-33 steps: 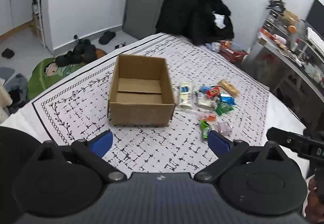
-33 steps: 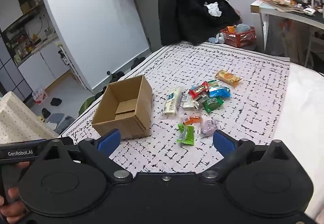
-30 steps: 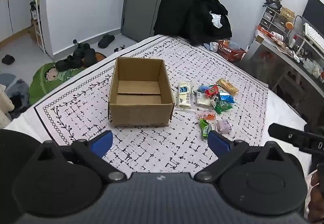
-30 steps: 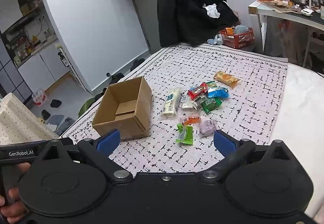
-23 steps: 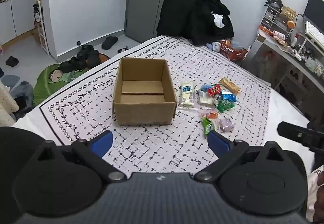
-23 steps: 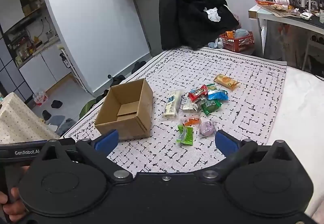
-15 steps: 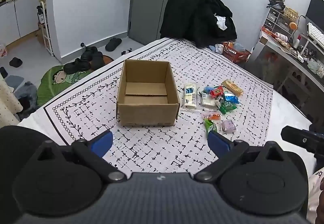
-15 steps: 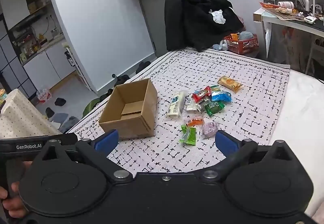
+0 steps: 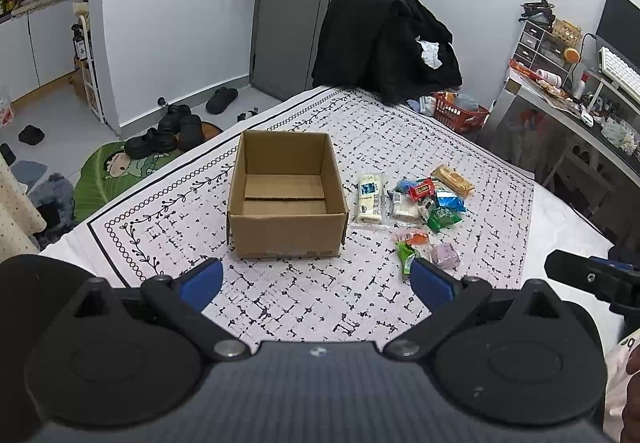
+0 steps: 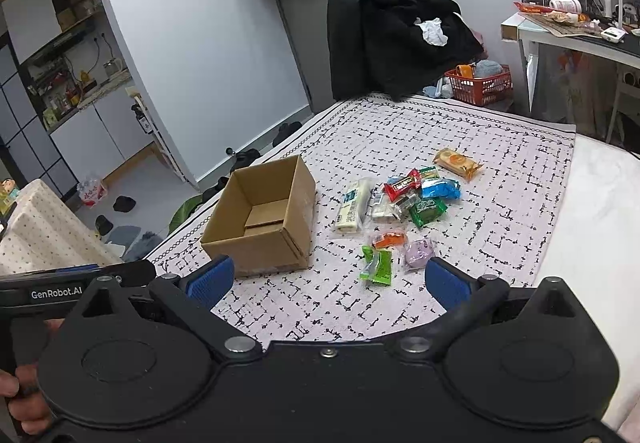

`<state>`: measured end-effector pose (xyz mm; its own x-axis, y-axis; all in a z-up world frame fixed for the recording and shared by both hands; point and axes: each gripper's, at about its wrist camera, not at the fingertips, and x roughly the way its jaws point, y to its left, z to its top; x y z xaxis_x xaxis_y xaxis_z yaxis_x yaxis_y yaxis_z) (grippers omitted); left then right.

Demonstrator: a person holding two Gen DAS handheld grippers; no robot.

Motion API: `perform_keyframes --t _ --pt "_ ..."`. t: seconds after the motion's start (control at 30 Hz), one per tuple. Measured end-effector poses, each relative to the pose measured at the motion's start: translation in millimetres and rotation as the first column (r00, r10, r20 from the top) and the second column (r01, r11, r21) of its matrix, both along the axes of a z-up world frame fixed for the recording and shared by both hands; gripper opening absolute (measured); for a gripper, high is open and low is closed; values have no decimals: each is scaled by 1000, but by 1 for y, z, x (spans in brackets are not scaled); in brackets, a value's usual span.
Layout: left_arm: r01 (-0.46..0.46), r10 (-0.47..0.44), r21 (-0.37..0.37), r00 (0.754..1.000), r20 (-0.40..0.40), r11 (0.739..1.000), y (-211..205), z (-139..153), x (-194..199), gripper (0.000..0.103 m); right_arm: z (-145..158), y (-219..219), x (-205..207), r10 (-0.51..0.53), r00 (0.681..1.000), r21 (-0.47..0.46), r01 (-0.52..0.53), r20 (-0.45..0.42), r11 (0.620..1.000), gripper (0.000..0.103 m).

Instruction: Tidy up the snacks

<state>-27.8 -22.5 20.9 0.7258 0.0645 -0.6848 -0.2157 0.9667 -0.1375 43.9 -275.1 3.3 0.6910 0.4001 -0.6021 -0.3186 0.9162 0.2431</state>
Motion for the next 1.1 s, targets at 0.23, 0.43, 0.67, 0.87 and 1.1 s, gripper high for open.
perform_keyframes --t 0.23,0.43,0.67,0.87,1.1 --pt "7 -7 1 1000 11 1000 -3 1 0 99 1 0 0 -10 1000 -13 10 7 1000 103" --pt "5 -4 -12 1000 23 1000 -1 0 -1 98 0 0 0 -11 1000 -21 11 9 1000 103" --pt "9 -9 -21 1000 22 1000 0 -1 -2 98 -1 4 -2 2 1000 -37 -1 14 999 103" --pt "7 -6 -26 1000 19 1000 -1 -2 -2 98 -1 4 -2 -3 1000 -30 3 11 1000 103" --pt "7 -6 -37 1000 21 999 0 -1 -4 99 -10 7 -2 6 1000 -21 -6 -3 1000 103"
